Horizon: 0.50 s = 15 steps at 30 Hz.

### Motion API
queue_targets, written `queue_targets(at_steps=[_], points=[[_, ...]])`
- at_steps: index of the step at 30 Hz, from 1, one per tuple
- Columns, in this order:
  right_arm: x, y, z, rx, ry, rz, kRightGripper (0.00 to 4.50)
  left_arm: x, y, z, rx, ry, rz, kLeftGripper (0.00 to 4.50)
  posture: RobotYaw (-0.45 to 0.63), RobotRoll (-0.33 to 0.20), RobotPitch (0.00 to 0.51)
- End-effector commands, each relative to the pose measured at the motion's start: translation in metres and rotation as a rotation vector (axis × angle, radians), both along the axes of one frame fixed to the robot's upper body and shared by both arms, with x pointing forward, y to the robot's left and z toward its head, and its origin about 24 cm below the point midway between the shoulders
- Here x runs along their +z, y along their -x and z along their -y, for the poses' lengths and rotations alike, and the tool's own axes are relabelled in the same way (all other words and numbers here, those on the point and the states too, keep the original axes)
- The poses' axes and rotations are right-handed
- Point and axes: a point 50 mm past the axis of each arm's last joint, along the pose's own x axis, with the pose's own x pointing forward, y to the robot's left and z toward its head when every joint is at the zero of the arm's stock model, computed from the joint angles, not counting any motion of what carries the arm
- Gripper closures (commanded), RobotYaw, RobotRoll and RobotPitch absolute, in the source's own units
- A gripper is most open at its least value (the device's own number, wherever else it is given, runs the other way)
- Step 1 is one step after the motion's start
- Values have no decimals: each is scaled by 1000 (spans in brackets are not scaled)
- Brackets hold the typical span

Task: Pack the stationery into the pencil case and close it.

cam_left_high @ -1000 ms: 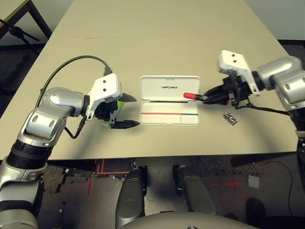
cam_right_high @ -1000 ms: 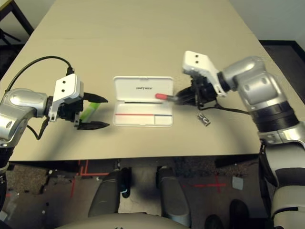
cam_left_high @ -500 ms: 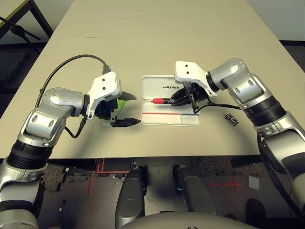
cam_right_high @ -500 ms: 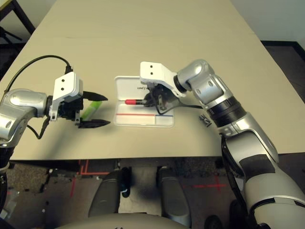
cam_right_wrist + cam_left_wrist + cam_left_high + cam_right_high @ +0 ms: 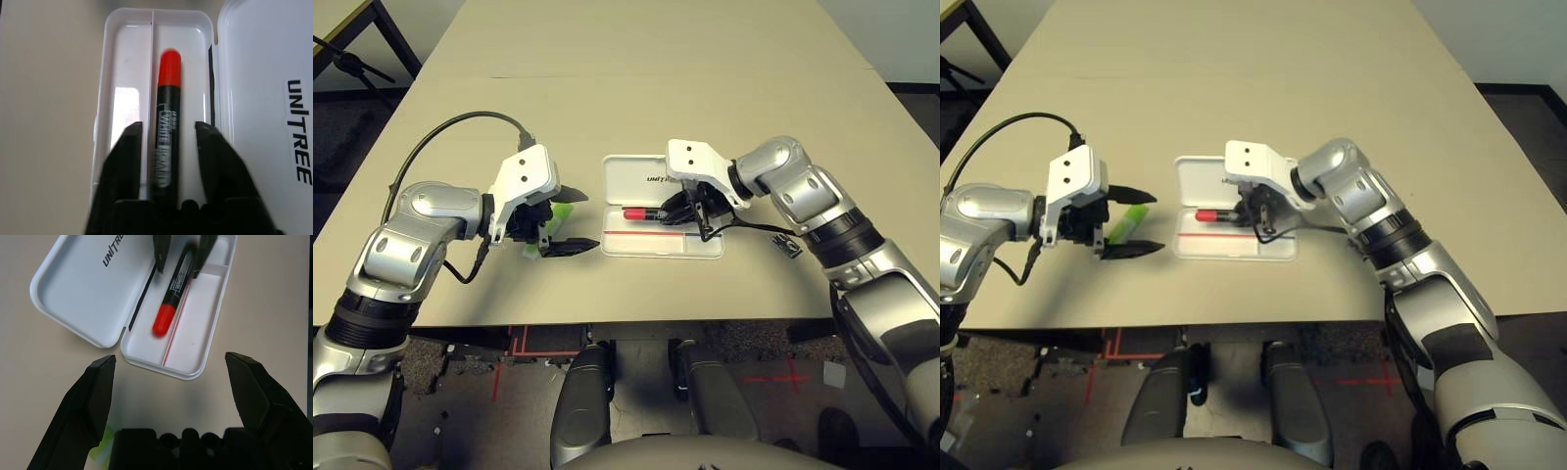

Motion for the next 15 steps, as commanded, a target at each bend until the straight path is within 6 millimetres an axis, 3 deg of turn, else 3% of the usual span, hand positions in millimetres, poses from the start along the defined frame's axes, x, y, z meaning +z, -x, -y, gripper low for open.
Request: queue_targets(at_steps=[1, 4, 15], points=[[0, 1, 2, 15, -43, -13, 1023, -5, -2, -3, 47, -17, -13, 0, 30, 0, 177], [6, 2, 5, 58, -87, -8, 22, -7, -5, -8, 97, -22, -25, 0, 28, 0, 177], [30, 12, 48, 175, -361, -28, 22, -7, -18, -25, 443, -72, -65, 0, 22, 0, 181]])
